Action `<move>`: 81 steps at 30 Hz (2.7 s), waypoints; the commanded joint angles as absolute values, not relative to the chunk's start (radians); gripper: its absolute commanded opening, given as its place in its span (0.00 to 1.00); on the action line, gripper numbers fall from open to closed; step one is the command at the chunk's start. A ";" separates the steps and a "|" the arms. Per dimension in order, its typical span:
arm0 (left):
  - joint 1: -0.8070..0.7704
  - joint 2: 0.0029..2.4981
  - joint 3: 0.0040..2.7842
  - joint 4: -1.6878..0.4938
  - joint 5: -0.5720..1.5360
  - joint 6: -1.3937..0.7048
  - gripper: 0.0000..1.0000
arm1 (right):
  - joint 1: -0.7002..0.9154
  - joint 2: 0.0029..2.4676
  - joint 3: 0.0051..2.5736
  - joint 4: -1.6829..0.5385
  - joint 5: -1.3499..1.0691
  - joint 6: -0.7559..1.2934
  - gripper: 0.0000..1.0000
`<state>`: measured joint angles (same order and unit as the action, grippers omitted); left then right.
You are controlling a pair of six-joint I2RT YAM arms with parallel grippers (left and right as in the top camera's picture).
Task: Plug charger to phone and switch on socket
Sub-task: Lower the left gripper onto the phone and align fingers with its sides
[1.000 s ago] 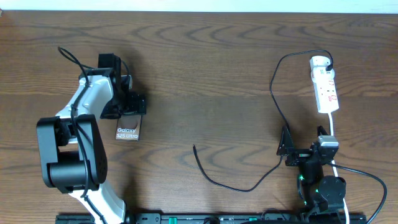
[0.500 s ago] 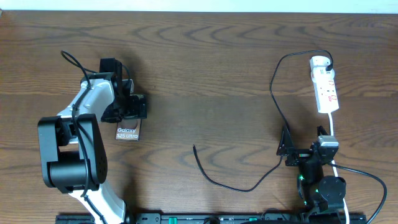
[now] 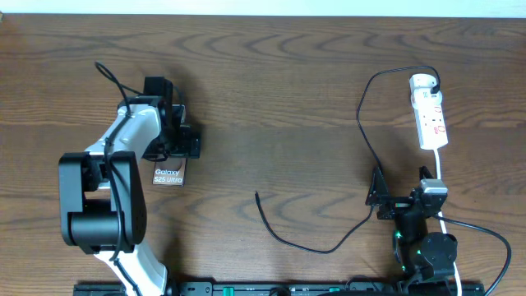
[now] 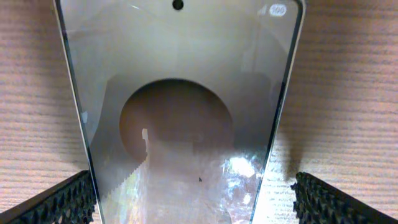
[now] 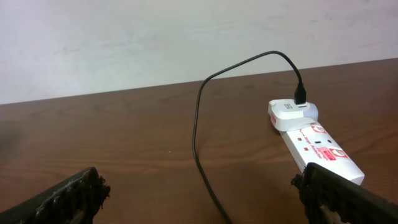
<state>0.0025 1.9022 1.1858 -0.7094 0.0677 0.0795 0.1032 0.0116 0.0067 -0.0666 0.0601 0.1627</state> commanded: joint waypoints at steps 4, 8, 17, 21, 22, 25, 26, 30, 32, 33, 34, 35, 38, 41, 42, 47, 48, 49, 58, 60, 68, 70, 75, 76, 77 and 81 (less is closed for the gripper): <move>0.001 1.909 1.175 -0.692 0.027 0.090 0.98 | 0.097 0.006 0.006 -0.070 0.061 0.148 0.99; 0.001 1.909 1.174 -0.693 0.010 0.089 0.98 | 0.097 0.006 0.006 -0.070 0.061 0.148 0.99; 0.001 1.909 1.132 -0.673 0.010 0.089 0.98 | 0.097 0.006 0.006 -0.070 0.061 0.148 0.99; 0.001 1.909 1.114 -0.660 0.011 0.089 0.98 | 0.097 0.006 0.006 -0.070 0.061 0.148 0.99; 0.001 1.909 1.114 -0.660 0.011 0.089 0.98 | 0.097 0.006 0.006 -0.070 0.061 0.148 0.99; 0.001 1.909 1.114 -0.657 0.011 0.089 0.98 | 0.097 0.006 0.006 -0.070 0.061 0.148 0.99; 0.001 1.909 1.114 -0.657 0.011 0.089 0.98 | 0.097 0.006 0.006 -0.070 0.061 0.148 0.99; 0.001 1.909 1.114 -0.661 0.011 0.089 0.98 | 0.097 0.006 0.006 -0.070 0.061 0.148 0.99; 0.001 1.909 1.114 -0.668 0.011 0.089 0.98 | 0.097 0.006 0.006 -0.070 0.061 0.148 0.99; 0.001 1.909 1.114 -0.669 0.011 0.089 0.98 | 0.097 0.006 0.006 -0.070 0.061 0.148 0.99; 0.001 1.909 1.114 -0.669 0.012 0.089 0.98 | 0.097 0.006 0.006 -0.070 0.061 0.148 0.99; 0.001 1.909 1.114 -0.671 0.015 0.089 0.98 | 0.097 0.006 0.006 -0.070 0.061 0.148 0.99; 0.001 1.909 1.114 -0.680 0.015 0.088 0.98 | 0.097 0.006 0.006 -0.070 0.061 0.148 0.99; 0.001 1.909 1.114 -0.683 0.015 0.084 0.98 | 0.097 0.006 0.006 -0.070 0.061 0.148 0.99; 0.001 1.909 1.114 -0.683 0.015 0.085 0.98 | 0.097 0.006 0.006 -0.070 0.061 0.148 0.99; 0.002 1.909 1.114 -0.683 0.015 0.086 0.98 | 0.097 0.006 0.006 -0.070 0.061 0.148 0.99; 0.002 1.909 1.114 -0.683 0.015 0.086 0.98 | 0.097 0.006 0.006 -0.070 0.061 0.148 0.99; 0.003 1.909 1.114 -0.683 0.015 0.086 0.98 | 0.097 0.006 0.006 -0.070 0.061 0.148 0.99; 0.006 1.909 1.114 -0.695 0.019 0.086 0.98 | 0.097 0.006 0.006 -0.070 0.061 0.148 0.99; 0.006 1.909 1.114 -0.694 0.019 0.086 0.98 | 0.097 0.006 0.006 -0.070 0.061 0.148 0.99; 0.021 1.909 1.114 -0.698 0.090 0.138 0.98 | 0.097 0.006 0.006 -0.070 0.061 0.148 0.99; 0.031 1.909 1.114 -0.698 0.090 0.138 0.98 | 0.097 0.006 0.006 -0.070 0.061 0.148 0.99; 0.056 1.909 1.114 -0.699 0.091 0.138 0.98 | 0.097 0.006 0.006 -0.070 0.061 0.148 0.99; 0.057 1.909 1.114 -0.699 0.094 0.138 0.98 | 0.097 0.006 0.006 -0.070 0.061 0.148 0.99; 0.058 1.909 1.114 -0.699 0.097 0.138 0.98 | 0.097 0.006 0.006 -0.070 0.061 0.148 0.99; 0.058 1.909 1.114 -0.698 0.097 0.138 0.98 | 0.097 0.006 0.006 -0.070 0.061 0.148 0.99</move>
